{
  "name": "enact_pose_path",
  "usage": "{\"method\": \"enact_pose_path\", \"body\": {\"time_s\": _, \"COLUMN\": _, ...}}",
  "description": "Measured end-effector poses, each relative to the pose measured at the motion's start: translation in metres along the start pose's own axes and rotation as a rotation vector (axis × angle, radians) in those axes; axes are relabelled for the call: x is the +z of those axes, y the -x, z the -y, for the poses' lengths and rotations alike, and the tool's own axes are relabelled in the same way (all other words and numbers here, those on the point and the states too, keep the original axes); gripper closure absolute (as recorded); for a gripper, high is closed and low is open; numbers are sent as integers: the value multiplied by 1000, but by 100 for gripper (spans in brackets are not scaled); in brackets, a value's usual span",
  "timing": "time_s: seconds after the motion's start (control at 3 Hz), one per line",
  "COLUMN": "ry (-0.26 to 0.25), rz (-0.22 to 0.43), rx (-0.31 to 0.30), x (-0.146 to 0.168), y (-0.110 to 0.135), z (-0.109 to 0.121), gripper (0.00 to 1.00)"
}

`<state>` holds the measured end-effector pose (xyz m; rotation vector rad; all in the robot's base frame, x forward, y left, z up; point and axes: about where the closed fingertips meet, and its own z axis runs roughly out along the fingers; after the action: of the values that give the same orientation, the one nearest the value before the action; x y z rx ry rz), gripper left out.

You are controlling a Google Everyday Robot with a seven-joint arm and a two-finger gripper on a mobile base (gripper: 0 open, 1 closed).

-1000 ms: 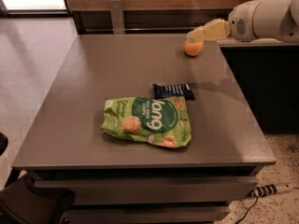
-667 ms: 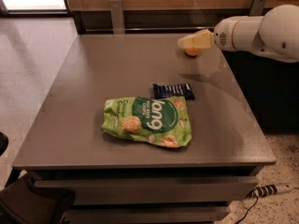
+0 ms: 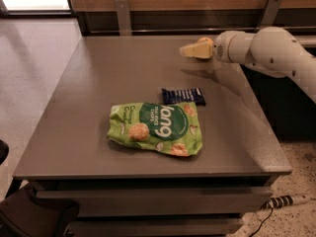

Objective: Move orange near green rice chip bag

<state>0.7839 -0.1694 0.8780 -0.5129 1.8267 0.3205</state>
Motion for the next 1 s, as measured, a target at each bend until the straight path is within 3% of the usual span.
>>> {"method": "enact_pose_path", "body": {"time_s": 0.67, "ry": -8, "rz": -29, "rx": 3, "x": 4, "y": -28, "z": 23, "gripper": 0}}
{"method": "enact_pose_path", "body": {"time_s": 1.0, "ry": 10, "rz": -23, "rx": 16, "x": 11, "y": -36, "z": 25, "gripper": 15}}
